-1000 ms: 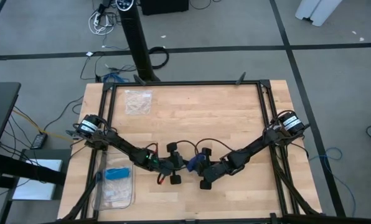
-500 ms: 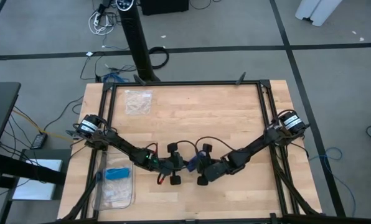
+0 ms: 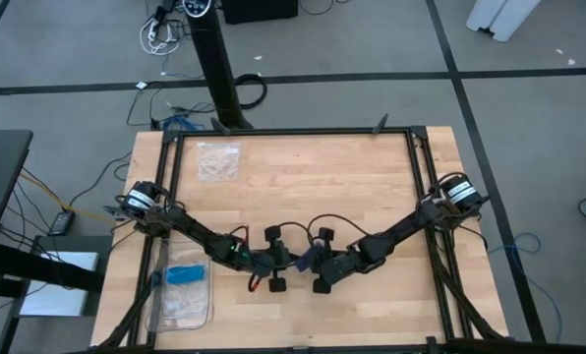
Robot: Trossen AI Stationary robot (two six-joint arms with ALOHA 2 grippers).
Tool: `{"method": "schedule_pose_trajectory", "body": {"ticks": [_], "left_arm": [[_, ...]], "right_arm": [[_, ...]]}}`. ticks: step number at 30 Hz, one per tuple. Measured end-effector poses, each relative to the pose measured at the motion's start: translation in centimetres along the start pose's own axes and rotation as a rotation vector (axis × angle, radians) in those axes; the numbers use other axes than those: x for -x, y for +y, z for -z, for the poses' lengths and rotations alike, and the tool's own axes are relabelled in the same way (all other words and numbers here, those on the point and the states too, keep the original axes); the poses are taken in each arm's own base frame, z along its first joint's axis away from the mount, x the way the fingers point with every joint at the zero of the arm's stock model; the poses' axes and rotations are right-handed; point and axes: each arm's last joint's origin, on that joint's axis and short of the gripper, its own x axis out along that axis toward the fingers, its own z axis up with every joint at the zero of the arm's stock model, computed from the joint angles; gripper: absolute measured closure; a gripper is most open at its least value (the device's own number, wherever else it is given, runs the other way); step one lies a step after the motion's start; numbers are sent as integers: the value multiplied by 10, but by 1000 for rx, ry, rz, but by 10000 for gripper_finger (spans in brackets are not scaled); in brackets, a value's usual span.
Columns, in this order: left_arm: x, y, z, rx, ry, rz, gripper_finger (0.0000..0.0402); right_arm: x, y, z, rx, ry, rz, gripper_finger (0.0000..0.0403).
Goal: Roll bandage
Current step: Roll the blue bandage
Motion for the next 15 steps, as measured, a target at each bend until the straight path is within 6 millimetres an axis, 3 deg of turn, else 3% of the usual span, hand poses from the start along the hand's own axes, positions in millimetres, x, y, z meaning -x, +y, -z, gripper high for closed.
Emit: {"method": "schedule_pose_trajectory", "body": {"ticks": [15], "left_arm": [[1, 1, -1, 9, -6, -40, 396]], "right_arm": [[9, 14, 9, 23, 32, -34, 400]]}}
